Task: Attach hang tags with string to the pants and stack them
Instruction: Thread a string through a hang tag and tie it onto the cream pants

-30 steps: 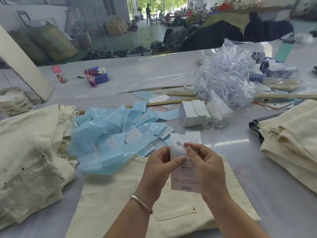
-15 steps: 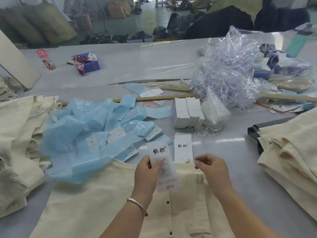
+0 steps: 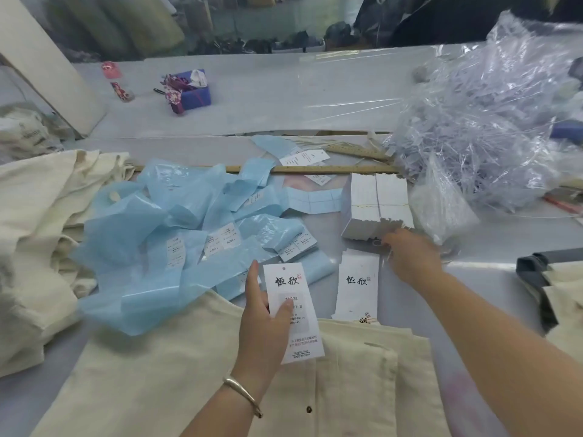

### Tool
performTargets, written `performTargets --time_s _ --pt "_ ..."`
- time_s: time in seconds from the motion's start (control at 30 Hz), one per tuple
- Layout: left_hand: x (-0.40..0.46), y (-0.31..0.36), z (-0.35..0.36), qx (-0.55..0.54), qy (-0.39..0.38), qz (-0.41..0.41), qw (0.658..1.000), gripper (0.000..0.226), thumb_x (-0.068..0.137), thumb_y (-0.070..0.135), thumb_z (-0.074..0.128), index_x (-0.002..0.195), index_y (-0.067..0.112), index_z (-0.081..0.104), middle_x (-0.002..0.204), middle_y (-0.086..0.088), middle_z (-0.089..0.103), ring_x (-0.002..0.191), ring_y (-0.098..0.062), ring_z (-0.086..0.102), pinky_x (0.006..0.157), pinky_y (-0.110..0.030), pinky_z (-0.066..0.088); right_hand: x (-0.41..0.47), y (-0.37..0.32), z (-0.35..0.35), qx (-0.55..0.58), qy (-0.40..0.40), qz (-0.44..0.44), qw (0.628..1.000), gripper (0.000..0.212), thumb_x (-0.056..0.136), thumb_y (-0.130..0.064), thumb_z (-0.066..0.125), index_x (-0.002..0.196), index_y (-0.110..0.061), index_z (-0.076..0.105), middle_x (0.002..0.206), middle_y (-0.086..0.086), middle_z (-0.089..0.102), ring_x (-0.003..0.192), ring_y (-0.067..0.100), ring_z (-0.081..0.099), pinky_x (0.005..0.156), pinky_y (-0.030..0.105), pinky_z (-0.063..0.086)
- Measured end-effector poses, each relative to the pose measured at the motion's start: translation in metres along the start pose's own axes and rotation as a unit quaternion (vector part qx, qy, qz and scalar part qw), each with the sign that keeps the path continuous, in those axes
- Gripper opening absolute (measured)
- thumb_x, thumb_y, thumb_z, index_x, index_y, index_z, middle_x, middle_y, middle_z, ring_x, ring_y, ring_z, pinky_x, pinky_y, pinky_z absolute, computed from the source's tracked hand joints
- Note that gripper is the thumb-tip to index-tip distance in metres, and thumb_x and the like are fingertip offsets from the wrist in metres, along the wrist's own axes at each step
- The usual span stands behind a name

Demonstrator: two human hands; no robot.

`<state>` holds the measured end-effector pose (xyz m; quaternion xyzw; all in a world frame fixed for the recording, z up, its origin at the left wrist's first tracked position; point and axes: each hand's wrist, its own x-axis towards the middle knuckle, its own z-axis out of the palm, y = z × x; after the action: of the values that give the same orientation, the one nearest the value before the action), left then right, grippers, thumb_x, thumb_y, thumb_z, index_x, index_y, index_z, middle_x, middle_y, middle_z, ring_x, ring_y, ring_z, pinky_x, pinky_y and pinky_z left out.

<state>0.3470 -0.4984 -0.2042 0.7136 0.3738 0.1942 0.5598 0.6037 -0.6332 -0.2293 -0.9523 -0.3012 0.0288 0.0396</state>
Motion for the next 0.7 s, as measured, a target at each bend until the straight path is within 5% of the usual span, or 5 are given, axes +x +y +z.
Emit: performTargets --time_s 0.3,0.43,0.5,0.63,0.7 --pt "-0.002 0.002 -0.002 -0.019 -0.004 -0.009 1.000 0.080 0.092 0.012 0.063 0.150 0.040 0.016 0.076 0.013 0.069 0.070 0.004 0.063 0.064 -0.018 0.045 -0.005 -0.006 0.003 -0.128 -0.060 -0.039 0.989 0.027 0.092 -0.002 0.040 0.114 -0.009 0.054 0.120 0.006 0.048 0.105 0.026 0.056 0.068 0.035 0.045" --pt "-0.006 0.002 -0.008 -0.022 -0.026 -0.012 0.999 0.081 0.089 0.011 0.066 0.151 0.031 0.019 0.076 0.010 0.070 0.068 0.001 0.062 0.062 -0.010 0.045 -0.021 -0.012 0.007 0.160 0.023 0.038 0.986 0.013 0.092 0.003 0.041 0.092 -0.005 0.051 0.106 0.012 0.047 0.091 0.028 0.048 0.074 0.038 0.040" --pt "-0.006 0.002 -0.013 -0.039 -0.037 -0.031 0.998 0.071 0.087 0.011 0.069 0.143 0.030 0.031 0.075 -0.001 0.069 0.069 -0.004 0.063 0.062 -0.010 0.047 -0.030 -0.017 -0.006 0.407 0.080 0.099 0.905 0.016 0.095 0.003 0.043 0.082 -0.005 0.049 0.090 0.014 0.052 0.076 0.026 0.046 0.067 0.036 0.038" --pt "-0.012 0.013 -0.024 -0.072 -0.059 -0.049 0.994 0.036 0.084 0.007 0.071 0.113 0.022 0.057 0.084 -0.005 0.075 0.078 -0.016 0.070 0.066 -0.024 0.055 -0.066 -0.033 -0.057 0.749 0.055 0.103 0.653 0.025 0.096 0.009 0.042 0.082 -0.011 0.049 0.067 0.009 0.059 0.050 0.013 0.046 0.045 0.020 0.036" --pt "-0.018 0.018 -0.030 -0.081 -0.069 -0.042 0.993 0.027 0.082 0.002 0.070 0.101 0.019 0.063 0.086 0.002 0.076 0.081 -0.020 0.071 0.069 -0.029 0.058 -0.089 -0.045 -0.081 0.786 0.029 0.062 0.614 0.018 0.091 0.008 0.049 0.086 -0.010 0.053 0.064 0.009 0.062 0.049 0.013 0.052 0.045 0.017 0.040"
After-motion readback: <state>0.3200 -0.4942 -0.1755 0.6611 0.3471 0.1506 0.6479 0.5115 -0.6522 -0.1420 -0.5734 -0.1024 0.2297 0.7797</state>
